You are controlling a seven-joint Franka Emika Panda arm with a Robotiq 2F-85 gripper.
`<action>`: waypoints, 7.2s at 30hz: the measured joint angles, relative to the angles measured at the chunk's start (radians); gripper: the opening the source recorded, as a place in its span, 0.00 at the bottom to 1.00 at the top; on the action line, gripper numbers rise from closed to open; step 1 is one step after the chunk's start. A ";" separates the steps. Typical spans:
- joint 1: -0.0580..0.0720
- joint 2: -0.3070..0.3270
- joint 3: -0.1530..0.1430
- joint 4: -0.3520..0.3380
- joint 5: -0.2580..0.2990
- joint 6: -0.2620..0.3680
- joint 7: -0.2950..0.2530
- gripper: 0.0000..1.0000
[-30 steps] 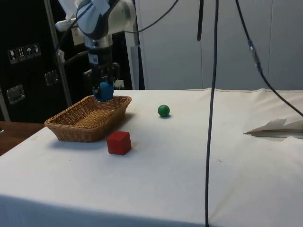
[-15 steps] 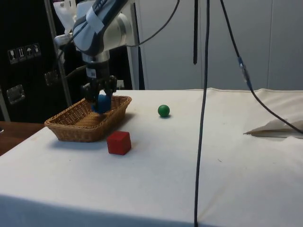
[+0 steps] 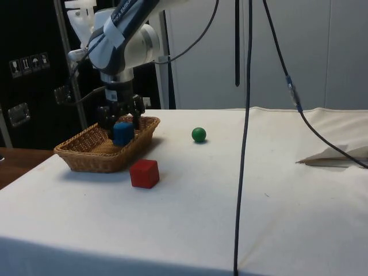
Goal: Place all non-red objects into the basket.
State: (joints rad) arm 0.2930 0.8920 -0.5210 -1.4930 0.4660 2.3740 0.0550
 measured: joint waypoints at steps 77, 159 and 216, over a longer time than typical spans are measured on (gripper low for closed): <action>0.027 -0.537 -0.073 -0.535 -0.158 -0.036 -0.281 1.00; 0.022 -0.346 -0.108 -0.691 0.256 0.178 -0.755 1.00; 0.030 -0.443 -0.145 -0.690 0.234 0.139 -0.765 0.00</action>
State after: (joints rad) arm 0.3230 0.4490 -0.6660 -2.1830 0.7000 2.5130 -0.7100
